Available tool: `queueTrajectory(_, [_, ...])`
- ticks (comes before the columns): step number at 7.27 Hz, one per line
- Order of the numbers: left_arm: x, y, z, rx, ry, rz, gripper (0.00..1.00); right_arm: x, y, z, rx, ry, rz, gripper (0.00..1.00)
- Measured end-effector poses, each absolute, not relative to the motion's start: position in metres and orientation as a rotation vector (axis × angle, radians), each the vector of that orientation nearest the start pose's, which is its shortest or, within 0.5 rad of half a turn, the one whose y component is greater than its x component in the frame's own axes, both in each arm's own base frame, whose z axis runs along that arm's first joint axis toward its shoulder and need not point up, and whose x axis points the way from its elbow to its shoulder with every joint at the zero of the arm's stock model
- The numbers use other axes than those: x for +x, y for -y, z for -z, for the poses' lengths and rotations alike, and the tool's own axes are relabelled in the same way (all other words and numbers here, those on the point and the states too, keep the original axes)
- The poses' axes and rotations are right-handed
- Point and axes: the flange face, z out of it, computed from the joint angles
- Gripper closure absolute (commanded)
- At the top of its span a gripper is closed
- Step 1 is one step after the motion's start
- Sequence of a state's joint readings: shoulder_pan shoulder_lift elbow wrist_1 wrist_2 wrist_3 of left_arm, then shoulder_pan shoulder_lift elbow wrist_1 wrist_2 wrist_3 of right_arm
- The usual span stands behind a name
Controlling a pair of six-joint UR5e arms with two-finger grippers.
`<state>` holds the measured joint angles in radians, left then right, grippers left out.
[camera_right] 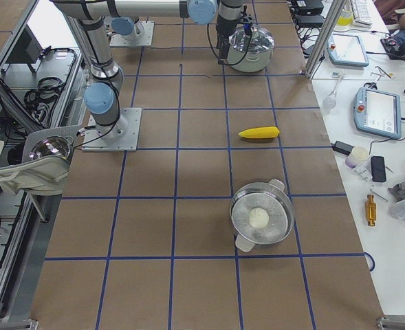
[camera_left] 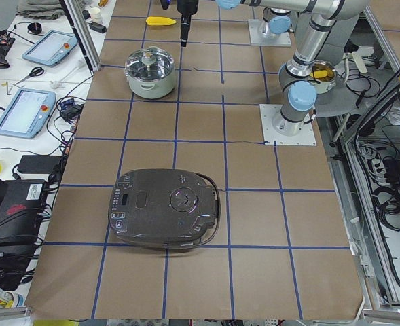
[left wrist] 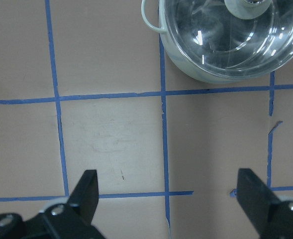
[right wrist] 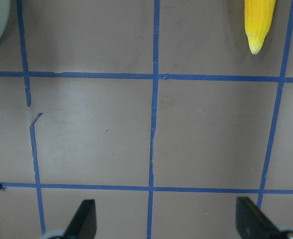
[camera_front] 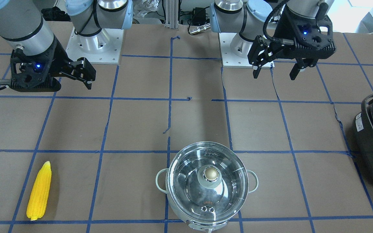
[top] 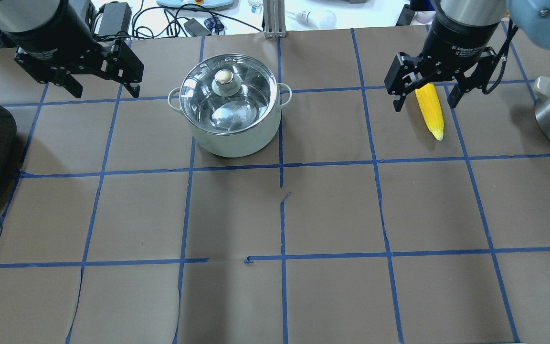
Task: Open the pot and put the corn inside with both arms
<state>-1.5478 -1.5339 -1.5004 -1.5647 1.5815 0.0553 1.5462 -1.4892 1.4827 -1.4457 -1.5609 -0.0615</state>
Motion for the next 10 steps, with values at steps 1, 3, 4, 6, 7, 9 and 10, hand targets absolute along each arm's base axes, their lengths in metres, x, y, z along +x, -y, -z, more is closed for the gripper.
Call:
queueTrajectory(1, [-0.121, 0.488, -0.542, 0.049, -3.121, 0.176, 0.00, 0.121, 0.518, -0.478, -0.057, -3.122, -0.180, 0.00])
queueTrajectory(3, [-0.121, 0.488, -0.542, 0.048, -3.122, 0.177, 0.00, 0.120, 0.518, -0.487, -0.061, -3.128, -0.125, 0.00])
queueTrajectory(4, [-0.121, 0.488, -0.543, 0.047, -3.122, 0.180, 0.00, 0.120, 0.518, -0.489, -0.066, -3.130, -0.109, 0.00])
queueTrajectory(6, [-0.121, 0.488, -0.542, 0.047, -3.122, 0.178, 0.00, 0.120, 0.519, -0.490, -0.065, -3.133, -0.087, 0.00])
queueTrajectory(7, [-0.121, 0.488, -0.541, 0.048, -3.123, 0.176, 0.00, 0.119, 0.520, -0.491, -0.059, -3.136, -0.074, 0.00])
queueTrajectory(9, [-0.121, 0.488, -0.541, 0.049, -3.123, 0.175, 0.00, 0.118, 0.520, -0.490, -0.043, -3.136, -0.079, 0.00])
queueTrajectory(10, [-0.121, 0.487, -0.541, 0.049, -3.123, 0.174, 0.00, 0.117, 0.520, -0.489, -0.039, -3.134, -0.090, 0.00])
